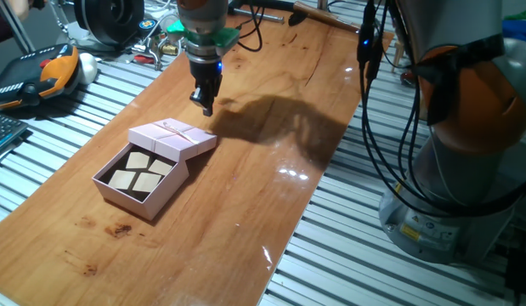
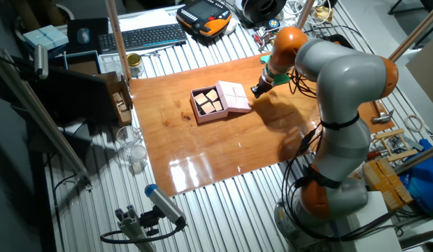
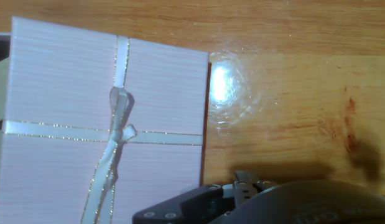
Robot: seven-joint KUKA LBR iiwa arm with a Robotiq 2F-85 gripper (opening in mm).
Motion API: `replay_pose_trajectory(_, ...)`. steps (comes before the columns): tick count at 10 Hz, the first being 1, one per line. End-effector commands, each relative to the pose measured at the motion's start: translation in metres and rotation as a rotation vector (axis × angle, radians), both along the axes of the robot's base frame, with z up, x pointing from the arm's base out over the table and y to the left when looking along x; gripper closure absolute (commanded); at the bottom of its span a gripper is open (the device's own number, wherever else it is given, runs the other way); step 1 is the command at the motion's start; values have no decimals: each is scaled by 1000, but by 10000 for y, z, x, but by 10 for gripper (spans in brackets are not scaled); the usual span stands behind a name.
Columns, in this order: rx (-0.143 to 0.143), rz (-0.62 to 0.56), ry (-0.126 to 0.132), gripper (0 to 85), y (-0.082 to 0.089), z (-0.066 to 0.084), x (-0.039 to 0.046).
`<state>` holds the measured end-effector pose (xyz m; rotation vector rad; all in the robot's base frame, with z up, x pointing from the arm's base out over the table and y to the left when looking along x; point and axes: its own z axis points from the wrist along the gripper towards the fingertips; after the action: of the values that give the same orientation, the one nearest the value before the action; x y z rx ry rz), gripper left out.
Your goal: Slide the outer casing onto the gift box
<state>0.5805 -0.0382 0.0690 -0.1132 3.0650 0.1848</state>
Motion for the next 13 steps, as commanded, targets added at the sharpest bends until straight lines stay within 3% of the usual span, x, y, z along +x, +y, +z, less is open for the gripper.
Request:
replay_pose_trajectory(1,-10,9,-1,850,4,-24,15)
replay_pose_trajectory(8,26,2,7,850,88,-201,74)
replay_pose_trajectory(13,48,-3,4,850,144,-305,68)
